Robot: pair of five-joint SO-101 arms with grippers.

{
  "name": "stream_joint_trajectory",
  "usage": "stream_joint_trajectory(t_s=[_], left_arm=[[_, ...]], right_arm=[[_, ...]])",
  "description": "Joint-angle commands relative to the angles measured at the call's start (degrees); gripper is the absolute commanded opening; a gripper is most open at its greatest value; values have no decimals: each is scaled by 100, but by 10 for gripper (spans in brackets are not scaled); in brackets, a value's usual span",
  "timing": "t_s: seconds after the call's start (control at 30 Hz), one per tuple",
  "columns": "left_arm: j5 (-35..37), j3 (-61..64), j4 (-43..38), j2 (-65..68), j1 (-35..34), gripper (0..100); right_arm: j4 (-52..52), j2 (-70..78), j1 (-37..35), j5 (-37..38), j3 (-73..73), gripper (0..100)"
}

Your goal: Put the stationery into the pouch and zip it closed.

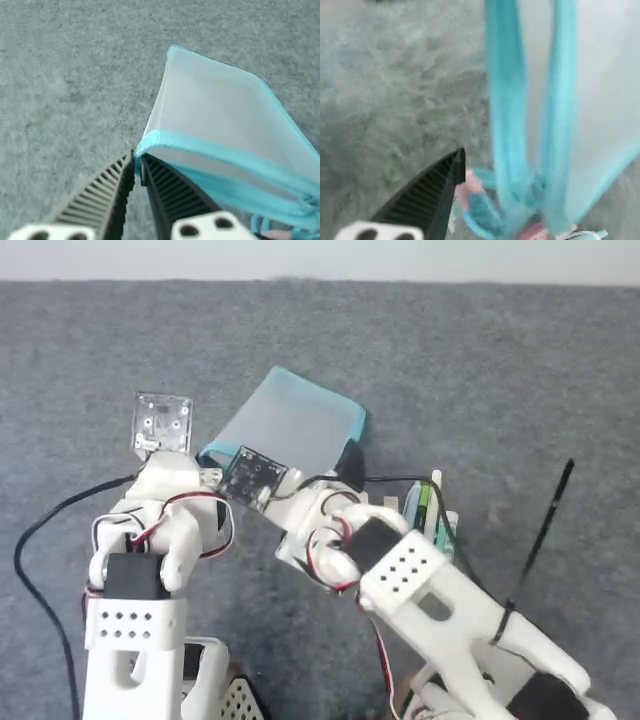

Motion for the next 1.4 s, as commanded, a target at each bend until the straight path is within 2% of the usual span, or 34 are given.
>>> stream_joint_trajectory(t_s=[0.0, 0.1, 0.27, 0.33, 0.43, 0.6, 0.8, 1.0, 1.13, 1.23, 1.37], left_arm=[[-141, -338, 53, -193, 44, 11], [-141, -330, 44, -193, 44, 11], [-141, -321, 53, -193, 53, 11], [-141, -321, 53, -193, 53, 12], [-167, -321, 53, -158, 53, 28], [-255, -303, 53, -158, 44, 133], [-255, -233, 44, -185, 44, 148], [-492, -31, 9, -193, 53, 137], [-519, 198, -299, -193, 53, 1], [-519, 523, -703, -185, 123, 12], [-255, 919, -1327, -167, 220, 12]], right_arm=[[-180, -48, 426, -334, -396, 382], [-189, -48, 708, -642, -571, 225], [-242, 4, 778, -695, -774, 90], [-259, -13, 778, -695, -782, 6], [-110, -92, 778, -633, -765, 4], [321, -716, 752, -149, -747, 7], [1042, -1763, 752, 360, -615, 7], [1473, -2308, 760, 756, -607, 7], [1499, -2308, 787, 774, -554, 7], [1640, -2229, 804, 800, -466, 16], [1938, -1780, 884, 782, -475, 154]])
